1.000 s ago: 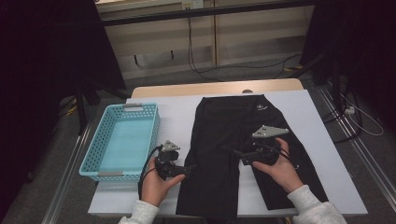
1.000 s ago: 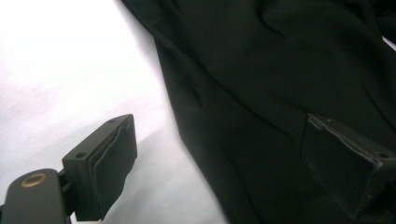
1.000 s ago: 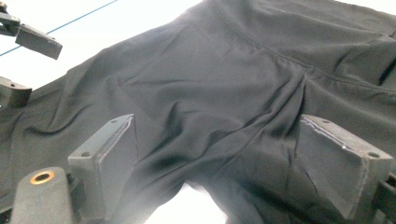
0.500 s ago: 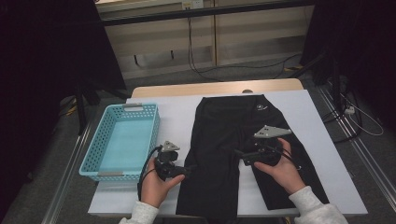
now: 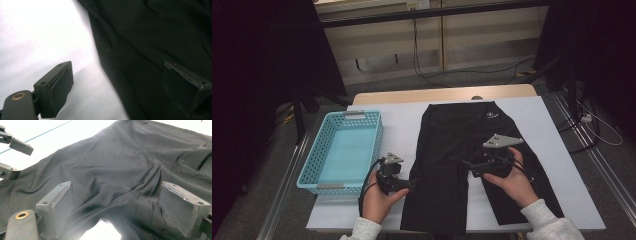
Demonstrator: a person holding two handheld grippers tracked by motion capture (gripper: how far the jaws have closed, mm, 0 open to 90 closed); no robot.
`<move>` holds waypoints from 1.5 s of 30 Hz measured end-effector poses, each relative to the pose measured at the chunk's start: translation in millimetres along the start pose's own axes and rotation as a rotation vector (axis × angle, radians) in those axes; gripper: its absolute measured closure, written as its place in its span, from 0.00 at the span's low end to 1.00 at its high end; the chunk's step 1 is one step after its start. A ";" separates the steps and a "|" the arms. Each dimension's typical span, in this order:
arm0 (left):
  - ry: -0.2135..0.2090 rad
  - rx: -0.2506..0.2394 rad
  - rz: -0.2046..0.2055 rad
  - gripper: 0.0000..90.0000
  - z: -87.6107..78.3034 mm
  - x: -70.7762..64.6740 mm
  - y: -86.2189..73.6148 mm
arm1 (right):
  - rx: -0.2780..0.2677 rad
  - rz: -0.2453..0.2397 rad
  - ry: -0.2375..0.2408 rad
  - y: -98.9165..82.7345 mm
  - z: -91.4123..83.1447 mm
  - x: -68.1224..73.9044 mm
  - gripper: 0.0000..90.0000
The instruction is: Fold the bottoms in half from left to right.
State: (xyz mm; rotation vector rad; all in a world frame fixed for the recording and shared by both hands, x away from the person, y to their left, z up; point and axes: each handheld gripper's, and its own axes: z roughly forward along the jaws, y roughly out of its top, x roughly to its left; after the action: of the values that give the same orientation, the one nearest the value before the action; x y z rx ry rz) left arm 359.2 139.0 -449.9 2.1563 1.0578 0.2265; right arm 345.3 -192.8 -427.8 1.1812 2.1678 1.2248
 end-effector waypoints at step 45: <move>-0.164 0.043 -0.106 0.98 -12.9 -12.5 2.2 | 0.037 -0.040 0.031 -2.6 15.1 16.2 0.14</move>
State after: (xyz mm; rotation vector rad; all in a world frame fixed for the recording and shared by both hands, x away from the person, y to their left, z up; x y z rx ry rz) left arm 346.8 135.5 -437.1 2.1096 1.0861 -0.0223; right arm 344.9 -172.5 -437.0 1.1356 2.2347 1.1983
